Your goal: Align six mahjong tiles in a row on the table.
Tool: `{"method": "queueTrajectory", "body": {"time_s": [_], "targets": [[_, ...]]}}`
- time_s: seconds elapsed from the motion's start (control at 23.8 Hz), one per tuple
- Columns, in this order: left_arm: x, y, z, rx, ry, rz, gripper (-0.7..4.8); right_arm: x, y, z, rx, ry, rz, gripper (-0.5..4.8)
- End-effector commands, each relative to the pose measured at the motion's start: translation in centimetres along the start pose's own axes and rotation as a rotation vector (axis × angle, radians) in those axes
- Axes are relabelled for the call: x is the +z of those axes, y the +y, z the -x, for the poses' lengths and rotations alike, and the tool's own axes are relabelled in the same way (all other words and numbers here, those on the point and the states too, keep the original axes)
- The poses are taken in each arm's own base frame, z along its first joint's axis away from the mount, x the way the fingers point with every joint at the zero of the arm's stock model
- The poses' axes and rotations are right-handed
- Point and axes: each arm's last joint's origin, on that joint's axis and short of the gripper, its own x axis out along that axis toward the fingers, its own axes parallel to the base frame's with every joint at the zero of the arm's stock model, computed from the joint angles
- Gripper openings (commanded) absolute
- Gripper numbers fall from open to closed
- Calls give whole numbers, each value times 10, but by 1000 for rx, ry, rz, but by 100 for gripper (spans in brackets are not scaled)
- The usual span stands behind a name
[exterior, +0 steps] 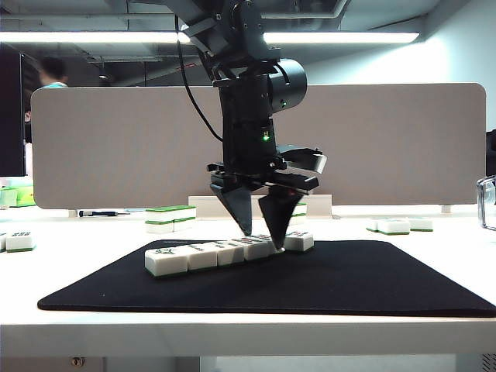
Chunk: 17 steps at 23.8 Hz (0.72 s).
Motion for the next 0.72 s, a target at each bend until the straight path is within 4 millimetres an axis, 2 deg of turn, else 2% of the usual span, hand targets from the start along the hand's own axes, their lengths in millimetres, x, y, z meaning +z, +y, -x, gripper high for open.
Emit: {"method": "queueTrajectory", "body": {"time_s": [0.04, 0.25, 0.29, 0.38, 0.72], "targets": [[6, 1, 8, 0, -40, 2, 324, 0, 1, 3, 3, -29, 19, -1], [21, 5, 20, 23, -149, 17, 321, 0, 1, 3, 3, -29, 19, -1], [23, 6, 20, 29, -174, 21, 302, 0, 1, 3, 4, -29, 19, -1], [25, 10, 17, 36, -192, 27, 268, 0, 1, 3, 4, -28, 18, -1], [23, 16, 7, 91, -164, 18, 268, 0, 1, 3, 3, -28, 18, -1]]}}
